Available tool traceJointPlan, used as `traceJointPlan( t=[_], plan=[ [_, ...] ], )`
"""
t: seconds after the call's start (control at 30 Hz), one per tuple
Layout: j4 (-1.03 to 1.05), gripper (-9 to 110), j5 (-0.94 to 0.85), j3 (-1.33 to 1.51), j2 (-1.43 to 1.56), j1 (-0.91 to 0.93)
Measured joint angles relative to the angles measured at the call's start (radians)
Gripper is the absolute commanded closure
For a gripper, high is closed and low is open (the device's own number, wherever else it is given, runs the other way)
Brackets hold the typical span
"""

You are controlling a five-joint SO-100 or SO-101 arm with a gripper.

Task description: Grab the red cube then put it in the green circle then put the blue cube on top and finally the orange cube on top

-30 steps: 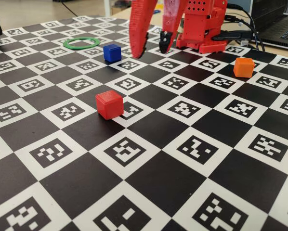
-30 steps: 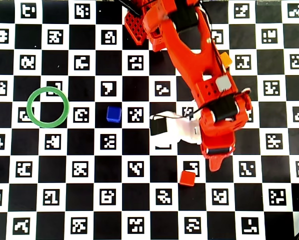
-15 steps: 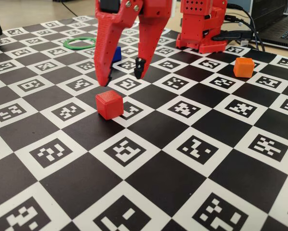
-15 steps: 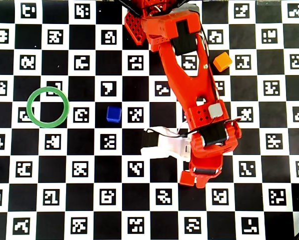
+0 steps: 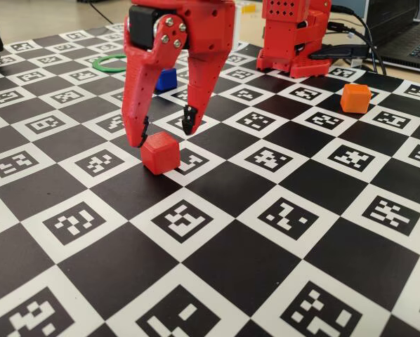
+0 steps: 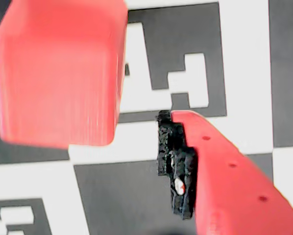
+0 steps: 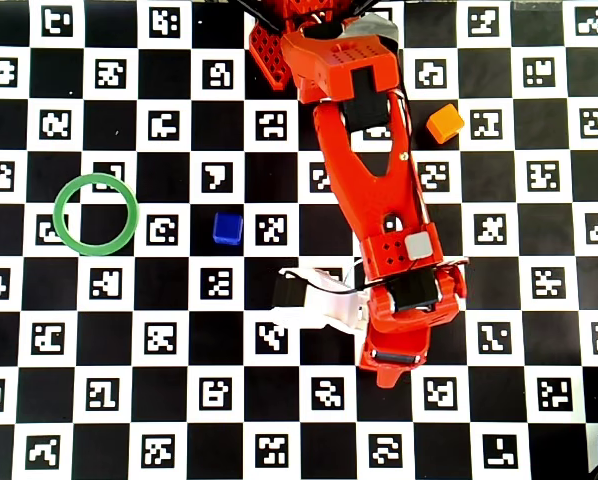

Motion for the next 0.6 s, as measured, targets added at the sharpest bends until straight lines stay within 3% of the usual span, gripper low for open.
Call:
traceJointPlan(
  t=[0.37,0.6],
  plan=[
    [-0.054,71,-0.011,0.0,-0.055,0.012],
    [-0.067,80,-0.018,0.0,-0.055,0.014]
  ],
)
